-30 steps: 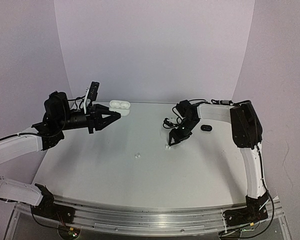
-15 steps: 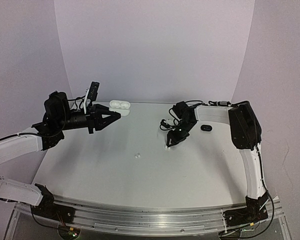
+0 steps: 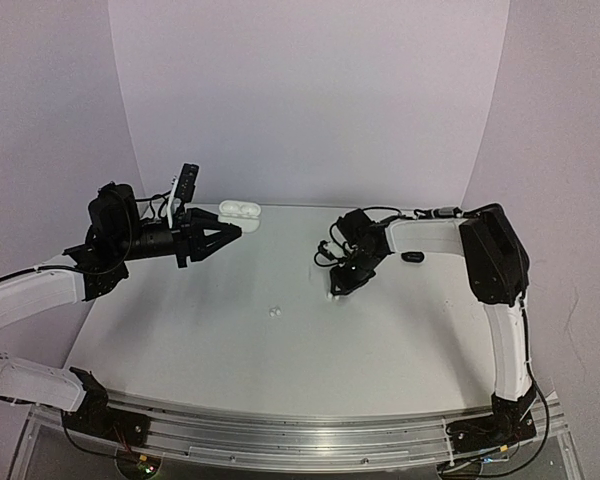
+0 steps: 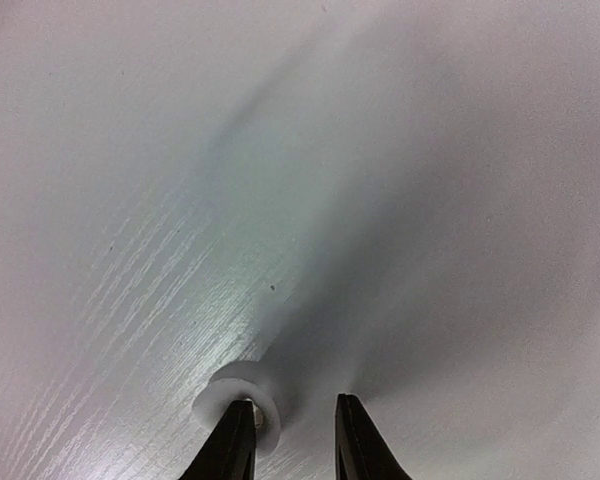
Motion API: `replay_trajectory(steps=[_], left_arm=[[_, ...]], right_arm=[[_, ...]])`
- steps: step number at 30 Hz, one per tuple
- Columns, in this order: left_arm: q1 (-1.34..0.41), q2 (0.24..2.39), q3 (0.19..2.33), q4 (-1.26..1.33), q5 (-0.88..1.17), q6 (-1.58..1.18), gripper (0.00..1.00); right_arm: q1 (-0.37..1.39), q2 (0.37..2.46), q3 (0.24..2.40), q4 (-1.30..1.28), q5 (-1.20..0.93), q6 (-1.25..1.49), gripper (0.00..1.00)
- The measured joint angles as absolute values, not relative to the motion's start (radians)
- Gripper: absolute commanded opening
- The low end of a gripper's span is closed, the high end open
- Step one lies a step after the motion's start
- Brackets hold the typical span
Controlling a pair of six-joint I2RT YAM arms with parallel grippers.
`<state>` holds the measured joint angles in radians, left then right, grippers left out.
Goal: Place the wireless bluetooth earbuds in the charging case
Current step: Move the right earbud to the center of the board.
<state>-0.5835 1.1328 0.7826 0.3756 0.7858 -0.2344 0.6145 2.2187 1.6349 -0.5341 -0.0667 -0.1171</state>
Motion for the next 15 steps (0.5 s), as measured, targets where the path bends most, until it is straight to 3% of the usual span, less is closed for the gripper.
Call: replay_trajectory(steps=[15], left_arm=[[-0.583,1.133,0.775,0.376,0.786,-0.232,0.00]], right_arm=[[0.691,2.154,1.526,-0.447,0.063,0.074,0.26]])
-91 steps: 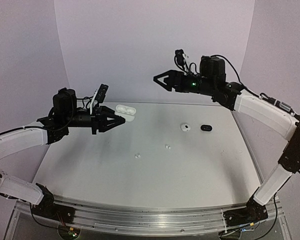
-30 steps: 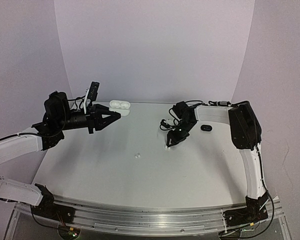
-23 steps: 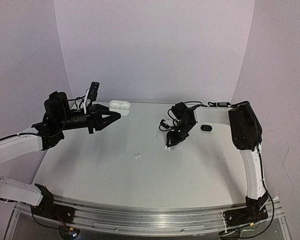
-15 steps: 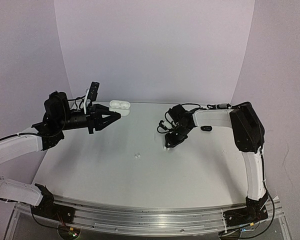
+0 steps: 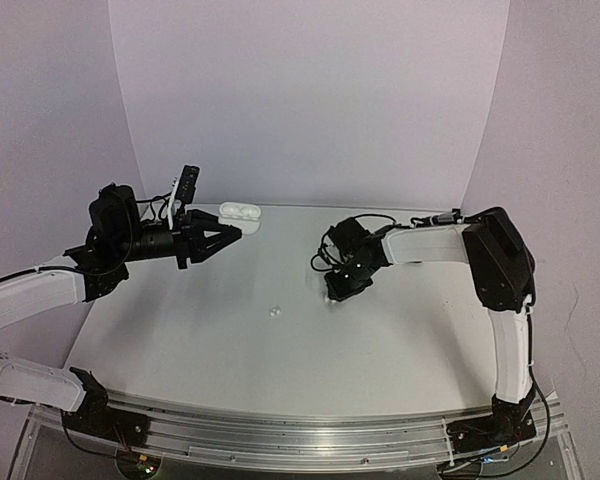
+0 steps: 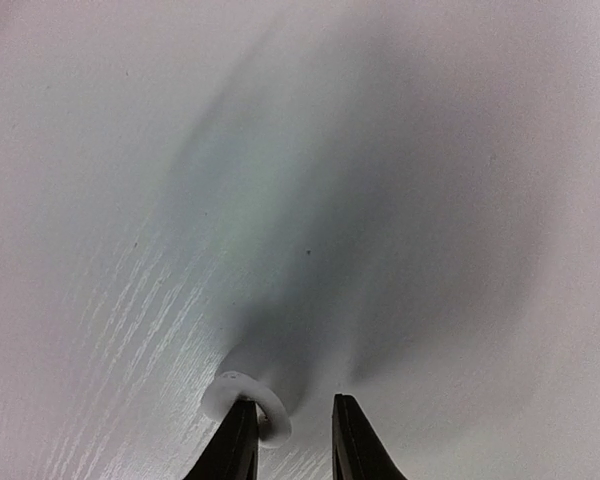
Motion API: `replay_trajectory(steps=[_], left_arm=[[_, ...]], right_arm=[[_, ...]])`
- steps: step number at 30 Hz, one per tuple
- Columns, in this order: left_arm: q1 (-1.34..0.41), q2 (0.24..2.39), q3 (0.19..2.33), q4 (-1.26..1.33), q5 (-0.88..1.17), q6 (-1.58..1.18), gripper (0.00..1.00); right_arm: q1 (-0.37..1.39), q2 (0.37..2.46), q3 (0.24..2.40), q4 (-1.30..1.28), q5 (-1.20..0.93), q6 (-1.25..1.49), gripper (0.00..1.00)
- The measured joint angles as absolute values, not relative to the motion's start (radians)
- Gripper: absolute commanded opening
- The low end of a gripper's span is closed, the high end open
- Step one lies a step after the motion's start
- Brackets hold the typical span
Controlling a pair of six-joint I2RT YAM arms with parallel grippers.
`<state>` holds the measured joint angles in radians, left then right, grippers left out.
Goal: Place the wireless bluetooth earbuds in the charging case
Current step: Move the right earbud to the center of the board, then pick up the right earbud from the center of the board.
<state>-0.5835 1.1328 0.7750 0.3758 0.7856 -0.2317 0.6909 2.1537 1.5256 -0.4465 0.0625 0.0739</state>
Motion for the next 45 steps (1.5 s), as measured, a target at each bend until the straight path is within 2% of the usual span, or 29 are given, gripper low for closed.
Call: replay_trajectory(steps=[11,19,30,45], left_arm=[[-0.583,1.133,0.770,0.376,0.785,-0.223,0.00],[-0.583,1.133,0.770,0.377,0.785,-0.208,0.00],[-0.583,1.132,0.770,0.376,0.785,-0.207,0.00],[-0.583,1.132,0.769,0.376,0.785,-0.206,0.00]], right_arm=[[0.767,2.127,1.456,-0.415,0.063,0.171,0.17],[0.772,2.126,1.454,-0.407,0.061,0.178,0.17],[0.768,2.126,1.453,-0.403,0.061,0.173,0.01],[0.766,2.107,1.428,-0.392,0.064,0.144,0.00]])
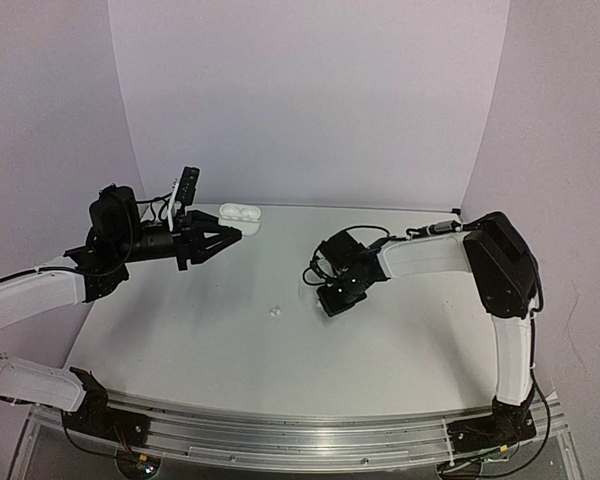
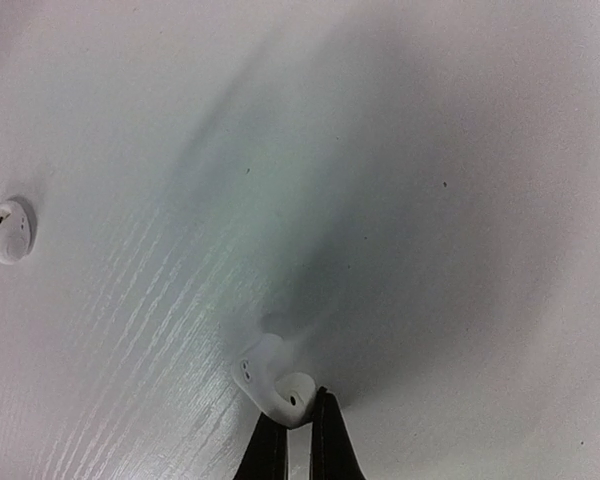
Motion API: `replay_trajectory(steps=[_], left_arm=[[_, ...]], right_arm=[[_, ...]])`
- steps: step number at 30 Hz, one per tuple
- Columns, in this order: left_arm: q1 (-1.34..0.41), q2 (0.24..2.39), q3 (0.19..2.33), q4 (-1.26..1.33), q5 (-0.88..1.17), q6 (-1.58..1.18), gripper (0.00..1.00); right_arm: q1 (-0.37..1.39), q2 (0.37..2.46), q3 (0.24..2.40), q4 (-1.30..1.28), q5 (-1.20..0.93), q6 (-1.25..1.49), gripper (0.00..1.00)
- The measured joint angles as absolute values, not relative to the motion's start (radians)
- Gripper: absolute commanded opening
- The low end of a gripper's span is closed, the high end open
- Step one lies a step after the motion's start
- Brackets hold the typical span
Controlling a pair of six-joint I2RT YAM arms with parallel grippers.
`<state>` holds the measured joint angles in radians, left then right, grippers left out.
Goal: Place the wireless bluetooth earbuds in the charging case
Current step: Pick up the right earbud from the center of the board.
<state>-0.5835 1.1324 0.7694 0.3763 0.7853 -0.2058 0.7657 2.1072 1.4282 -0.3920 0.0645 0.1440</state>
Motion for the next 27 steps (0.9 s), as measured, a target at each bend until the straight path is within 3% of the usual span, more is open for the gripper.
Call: replay_trajectory(steps=[13,27], left_arm=[[-0.583,1.125,0.756,0.378,0.782,-0.197,0.00],[-0.583,1.125,0.705,0.395,0.724,-0.170,0.00]], right_arm=[[0.757,2.073,1.383,-0.378,0.080,0.111,0.00],[0.753,1.864,1.387,-0.297,0.127,0.075,0.00]])
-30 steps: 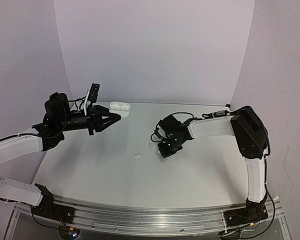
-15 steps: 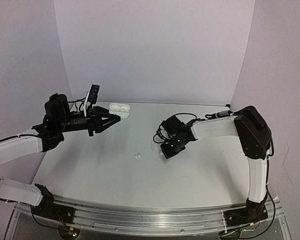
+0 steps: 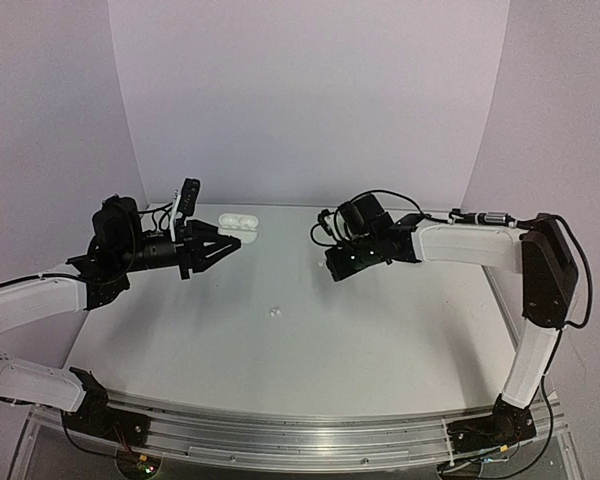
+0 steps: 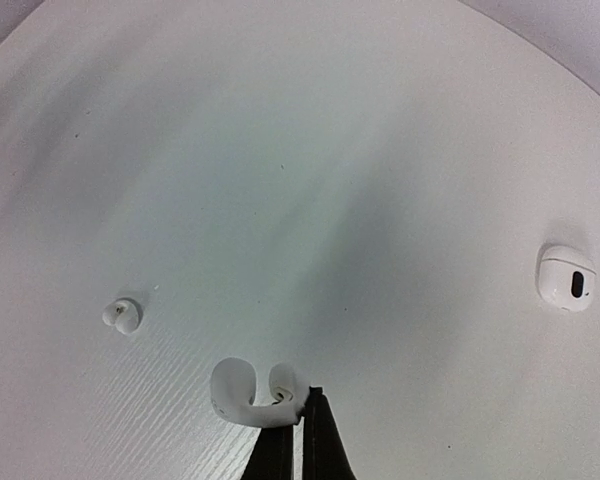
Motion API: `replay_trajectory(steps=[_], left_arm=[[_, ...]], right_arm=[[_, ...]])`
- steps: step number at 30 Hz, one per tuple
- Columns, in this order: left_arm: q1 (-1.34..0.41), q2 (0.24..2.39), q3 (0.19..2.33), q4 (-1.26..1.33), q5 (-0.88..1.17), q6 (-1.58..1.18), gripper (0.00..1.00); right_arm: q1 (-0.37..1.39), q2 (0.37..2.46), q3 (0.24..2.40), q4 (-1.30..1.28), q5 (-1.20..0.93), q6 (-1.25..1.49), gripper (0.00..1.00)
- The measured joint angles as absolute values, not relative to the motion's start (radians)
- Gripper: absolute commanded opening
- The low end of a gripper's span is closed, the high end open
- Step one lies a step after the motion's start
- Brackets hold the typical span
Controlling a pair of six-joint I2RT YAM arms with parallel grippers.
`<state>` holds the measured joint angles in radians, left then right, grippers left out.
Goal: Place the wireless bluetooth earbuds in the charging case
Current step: Pick up the right earbud from the center of the board, then insert the right earbud into the right side groove of the charging case.
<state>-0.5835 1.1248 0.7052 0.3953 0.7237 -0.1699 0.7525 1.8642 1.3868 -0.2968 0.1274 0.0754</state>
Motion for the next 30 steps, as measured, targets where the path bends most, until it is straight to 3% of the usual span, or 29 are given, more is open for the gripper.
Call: replay_trajectory(steps=[12,30], left_arm=[[-0.596,1.177,0.638,0.506,0.570,-0.080,0.00],[-0.642,1.343,0.617,0.807,0.493,0.228,0.00]], right_arm=[[0.781,1.785,1.509,-0.299,0.128,0.100,0.00],[1.007,1.687,1.592,-0.310,0.181,0.219,0.00]])
